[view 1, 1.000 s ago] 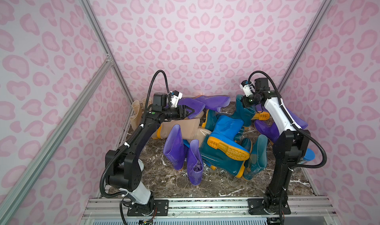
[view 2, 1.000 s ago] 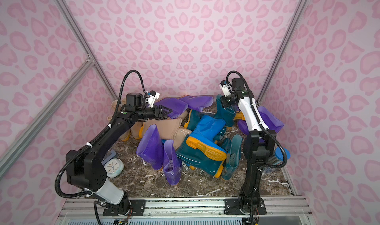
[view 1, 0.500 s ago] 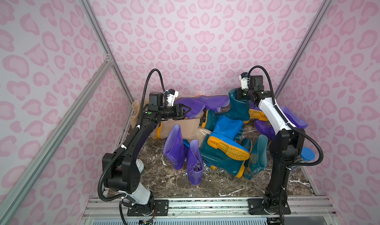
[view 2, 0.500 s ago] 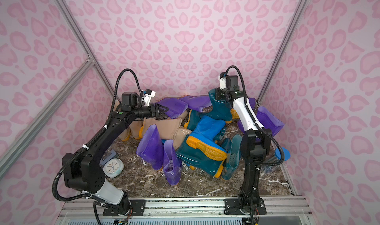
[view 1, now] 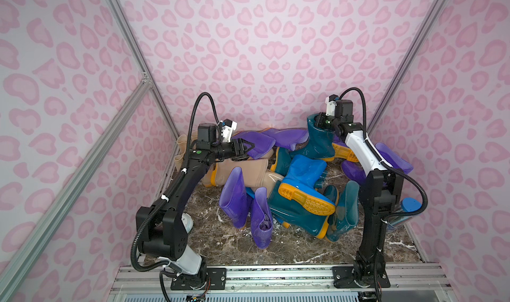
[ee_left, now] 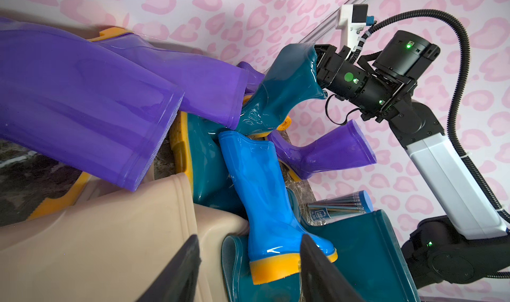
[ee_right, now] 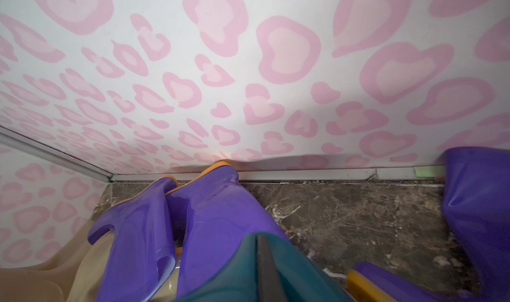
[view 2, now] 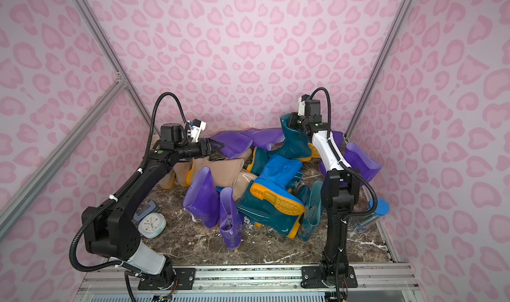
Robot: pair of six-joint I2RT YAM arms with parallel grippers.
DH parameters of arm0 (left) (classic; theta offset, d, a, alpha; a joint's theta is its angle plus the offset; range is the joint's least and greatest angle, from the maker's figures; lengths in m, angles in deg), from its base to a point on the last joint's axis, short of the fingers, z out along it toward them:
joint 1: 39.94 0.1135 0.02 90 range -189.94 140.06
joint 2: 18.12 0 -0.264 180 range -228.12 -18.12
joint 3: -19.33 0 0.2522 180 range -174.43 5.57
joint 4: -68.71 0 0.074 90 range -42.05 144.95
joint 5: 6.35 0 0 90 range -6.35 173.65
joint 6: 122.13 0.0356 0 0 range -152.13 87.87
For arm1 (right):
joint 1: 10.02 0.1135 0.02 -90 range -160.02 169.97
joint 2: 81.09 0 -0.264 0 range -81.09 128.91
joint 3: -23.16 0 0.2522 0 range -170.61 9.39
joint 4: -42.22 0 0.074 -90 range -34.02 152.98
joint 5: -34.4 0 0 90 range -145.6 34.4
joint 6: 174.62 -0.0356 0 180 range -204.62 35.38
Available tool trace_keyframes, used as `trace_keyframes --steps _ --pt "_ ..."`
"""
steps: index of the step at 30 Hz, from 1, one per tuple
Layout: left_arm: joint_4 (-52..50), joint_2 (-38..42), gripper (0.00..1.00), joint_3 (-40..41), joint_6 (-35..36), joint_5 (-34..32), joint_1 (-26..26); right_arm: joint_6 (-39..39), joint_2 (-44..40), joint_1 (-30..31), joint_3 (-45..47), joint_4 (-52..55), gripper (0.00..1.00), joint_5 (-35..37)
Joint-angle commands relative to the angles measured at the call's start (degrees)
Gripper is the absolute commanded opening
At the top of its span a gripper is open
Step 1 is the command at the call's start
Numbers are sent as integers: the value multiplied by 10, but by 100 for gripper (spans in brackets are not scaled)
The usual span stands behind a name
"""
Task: Match and arrange rain boots in pairs
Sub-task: Adjust the rain boot at the center of the board, then adjust the rain boot at the corner of the board.
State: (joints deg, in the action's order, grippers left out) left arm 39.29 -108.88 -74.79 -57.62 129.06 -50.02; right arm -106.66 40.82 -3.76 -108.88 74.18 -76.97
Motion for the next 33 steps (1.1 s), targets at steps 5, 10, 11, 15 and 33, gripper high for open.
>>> trace_keyframes --steps 5,10,11,15,33 --pt "22 6 60 3 -4 7 0 15 -41 4 7 73 50 96" --pt "26 5 61 4 -10 10 0 -1 -146 -8 142 51 57 235" --pt "26 5 60 3 -11 10 0 -6 -171 -17 172 23 56 251" --pt "28 7 61 6 -13 10 0 -46 -167 -72 132 25 43 297" --pt "36 5 59 11 -22 9 -7 -146 90 -118 -90 156 40 388"
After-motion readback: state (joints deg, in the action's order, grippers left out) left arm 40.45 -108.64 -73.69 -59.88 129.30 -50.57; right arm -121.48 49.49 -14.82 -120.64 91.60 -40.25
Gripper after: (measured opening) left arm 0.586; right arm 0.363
